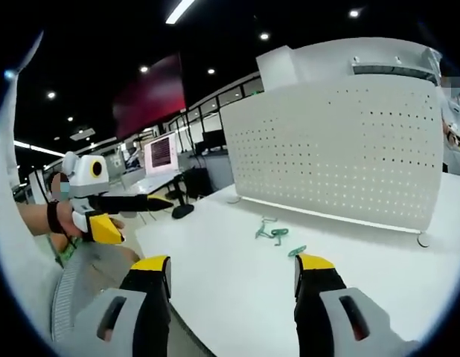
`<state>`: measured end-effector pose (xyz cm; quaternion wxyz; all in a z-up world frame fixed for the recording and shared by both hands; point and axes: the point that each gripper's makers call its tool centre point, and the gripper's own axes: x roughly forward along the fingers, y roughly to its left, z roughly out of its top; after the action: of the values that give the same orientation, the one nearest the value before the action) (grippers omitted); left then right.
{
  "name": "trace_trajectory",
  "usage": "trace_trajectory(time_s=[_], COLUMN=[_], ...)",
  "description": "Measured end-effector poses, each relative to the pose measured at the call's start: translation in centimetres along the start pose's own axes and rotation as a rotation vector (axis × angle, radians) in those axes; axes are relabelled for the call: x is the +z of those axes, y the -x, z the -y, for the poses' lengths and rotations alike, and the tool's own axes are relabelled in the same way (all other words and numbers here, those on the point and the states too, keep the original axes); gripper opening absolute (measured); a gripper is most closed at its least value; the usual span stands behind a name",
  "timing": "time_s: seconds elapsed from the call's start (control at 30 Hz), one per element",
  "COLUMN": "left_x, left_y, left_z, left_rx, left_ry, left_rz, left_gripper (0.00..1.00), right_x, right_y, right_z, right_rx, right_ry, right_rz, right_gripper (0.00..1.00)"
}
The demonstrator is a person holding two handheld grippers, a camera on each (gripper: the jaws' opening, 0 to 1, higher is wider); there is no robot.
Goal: Insert the hook assembly into the mounting plate slot until the hook locks in place.
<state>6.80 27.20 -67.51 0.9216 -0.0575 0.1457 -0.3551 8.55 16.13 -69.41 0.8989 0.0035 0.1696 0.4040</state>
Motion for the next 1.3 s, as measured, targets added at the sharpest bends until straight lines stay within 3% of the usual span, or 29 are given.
trace_trajectory(time_s=[0.03,0.13,0.9,1.3], left_x=[-0.1,-0.3,-1.4,-1.1], left_y=[0.0,0.0,-1.4,-4.0], left_z=[-0.1,-0.1,-0.1,0.0], left_rx=[0.0,-0.005,-0.028,-0.1], left_ry=[0.002,0.001,0.021,0.063], left_rz=[0.0,-0.01,-0.03,-0.011], left_gripper=[0.95,0.95,0.92,0.9], right_x=[-0.3,-0.4,-2.6,-2.5], right_y=[-0.2,-0.8,-1.9,-1.4], right_z=[-0.2,-0.2,0.9,1.7], right_rx=[0.004,0.007,-0.002,-0.042], right_ry=[0.045,0.07,-0.003,-0.018], right_rz=[-0.029,-0.042,-0.085,-0.083], right_gripper=[0.68,0.68,0.64,0.63])
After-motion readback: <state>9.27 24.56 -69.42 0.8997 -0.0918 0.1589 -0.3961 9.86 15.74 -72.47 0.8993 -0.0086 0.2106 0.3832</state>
